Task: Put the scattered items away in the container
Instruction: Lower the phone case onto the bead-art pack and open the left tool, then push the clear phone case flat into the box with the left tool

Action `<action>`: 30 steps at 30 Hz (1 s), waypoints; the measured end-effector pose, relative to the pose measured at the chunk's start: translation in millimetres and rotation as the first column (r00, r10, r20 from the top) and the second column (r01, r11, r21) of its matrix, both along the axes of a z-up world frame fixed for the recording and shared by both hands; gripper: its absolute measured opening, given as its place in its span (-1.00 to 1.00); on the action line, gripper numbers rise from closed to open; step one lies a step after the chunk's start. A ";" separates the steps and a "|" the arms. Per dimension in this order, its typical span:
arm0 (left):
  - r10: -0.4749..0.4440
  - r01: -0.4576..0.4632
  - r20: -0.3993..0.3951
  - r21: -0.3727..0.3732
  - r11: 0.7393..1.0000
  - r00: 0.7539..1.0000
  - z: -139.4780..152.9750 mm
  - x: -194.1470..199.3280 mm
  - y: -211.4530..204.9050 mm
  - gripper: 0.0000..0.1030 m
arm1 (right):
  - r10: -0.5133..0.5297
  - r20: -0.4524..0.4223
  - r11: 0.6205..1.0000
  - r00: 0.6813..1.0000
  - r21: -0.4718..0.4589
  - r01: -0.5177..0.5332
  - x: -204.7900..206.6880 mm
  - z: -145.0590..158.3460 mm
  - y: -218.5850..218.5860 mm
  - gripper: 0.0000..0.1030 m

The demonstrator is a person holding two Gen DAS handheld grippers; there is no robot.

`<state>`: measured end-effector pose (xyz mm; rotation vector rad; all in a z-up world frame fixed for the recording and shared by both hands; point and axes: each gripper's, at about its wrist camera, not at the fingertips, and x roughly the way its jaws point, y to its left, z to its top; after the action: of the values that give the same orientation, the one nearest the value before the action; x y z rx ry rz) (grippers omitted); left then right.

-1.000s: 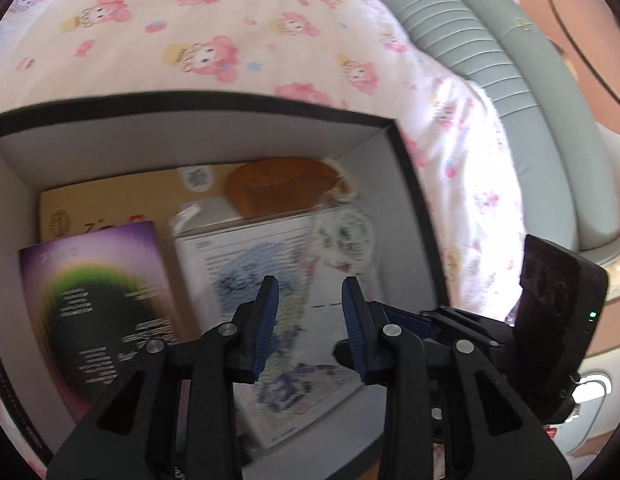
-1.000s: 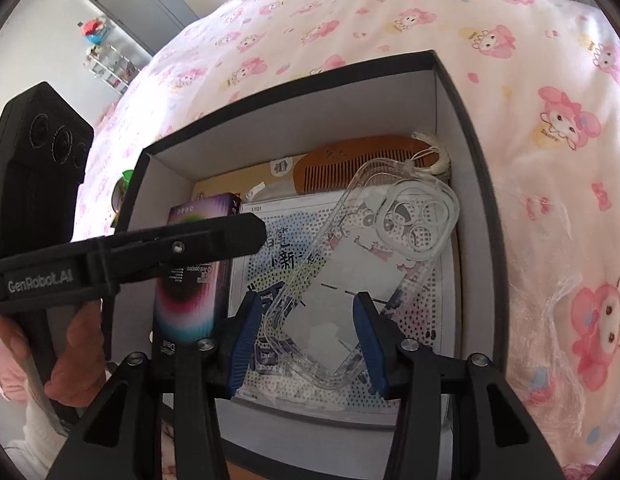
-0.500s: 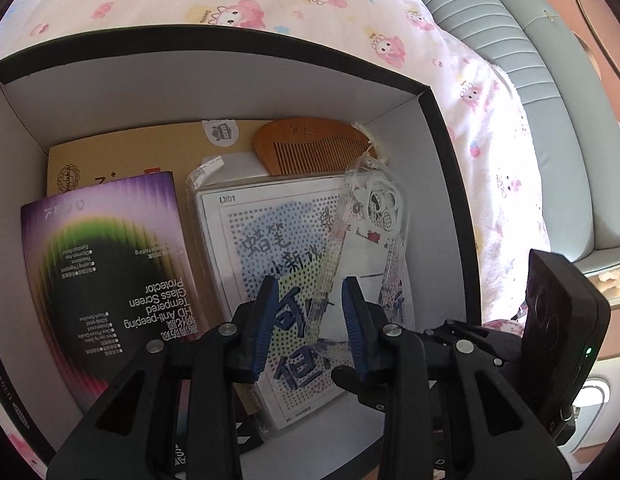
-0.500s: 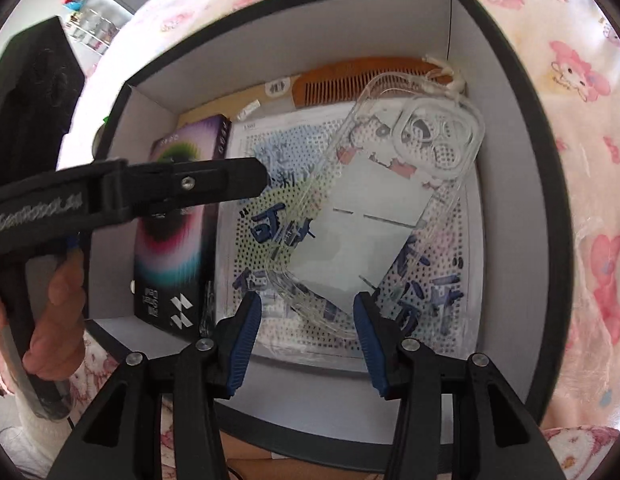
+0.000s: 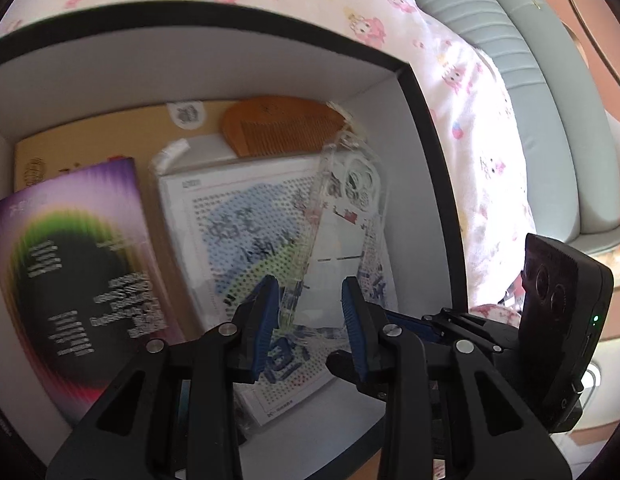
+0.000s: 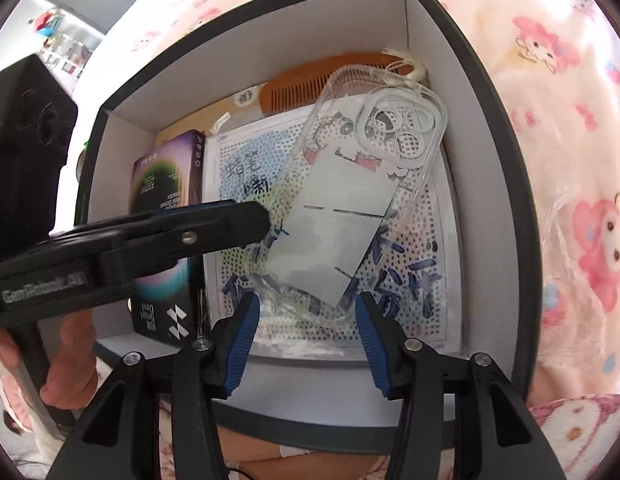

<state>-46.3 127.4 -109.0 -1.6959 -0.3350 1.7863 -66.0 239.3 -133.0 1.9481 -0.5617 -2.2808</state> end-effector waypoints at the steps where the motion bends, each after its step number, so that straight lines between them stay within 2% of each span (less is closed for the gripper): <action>1: 0.009 -0.009 -0.006 -0.004 1.000 1.000 1.0 -0.7 -3.2 -0.38 | 0.002 -0.005 1.000 1.000 -0.010 -0.002 -1.4 0.4 -0.4 -0.02; 5: 0.042 -0.042 0.008 -0.003 0.999 0.999 -1.5 -4.9 -12.3 -0.38 | 0.001 0.010 0.999 1.000 -0.041 -0.001 -10.6 -0.2 0.1 -0.01; 9: 0.069 -0.069 0.001 -0.027 0.997 0.998 -3.0 -8.3 -19.2 -0.38 | 0.016 0.013 0.988 1.000 -0.152 -0.014 -24.1 -5.7 -1.6 -0.01; 11: 0.066 -0.067 -0.022 -0.048 0.997 0.998 0.0 -7.2 -21.1 -0.38 | 0.017 -0.004 0.985 1.000 -0.171 -0.018 -26.9 -3.2 -3.9 -0.01; 13: 0.057 -0.059 -0.050 -0.050 0.997 0.997 5.9 -4.5 -21.5 -0.38 | 0.013 -0.053 0.991 0.999 -0.132 -0.020 -22.1 7.3 -6.3 -0.01; 15: 0.042 -0.045 -0.061 -0.048 0.998 0.997 9.2 -1.9 -19.5 -0.38 | 0.024 -0.101 0.998 0.995 -0.054 -0.030 -13.1 18.0 -10.1 -0.01; 17: 0.028 -0.030 -0.044 -0.040 0.999 0.999 6.7 -0.2 -16.0 -0.38 | 0.047 -0.110 0.998 0.993 0.040 -0.042 -5.1 23.3 -10.3 -0.01; 19: 0.009 -0.009 0.001 -0.009 1.000 1.000 0.0 -3.2 -8.9 -0.38 | 0.065 -0.103 0.994 0.992 0.088 -0.056 0.3 24.0 -9.2 -0.01; 24: -0.003 0.003 0.018 -0.022 1.000 1.000 -7.1 -6.2 -6.6 -0.38 | 0.072 -0.057 0.995 0.996 0.069 -0.068 -1.0 11.3 4.8 -0.01; 28: 0.033 -0.032 0.008 -0.033 0.999 0.999 -7.0 -12.8 -17.2 -0.36 | 0.076 -0.032 0.997 0.997 -0.006 -0.076 -10.4 5.4 6.7 -0.01; 30: 0.058 -0.058 -0.002 -0.038 0.998 0.998 -6.5 -17.7 -24.3 -0.35 | 0.087 -0.035 0.996 0.996 0.001 -0.087 -16.4 7.9 5.8 -0.01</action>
<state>-64.1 103.1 -115.5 -1.7283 -0.3549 1.8457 -82.4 245.1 -125.1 1.8897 -0.4647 -2.2570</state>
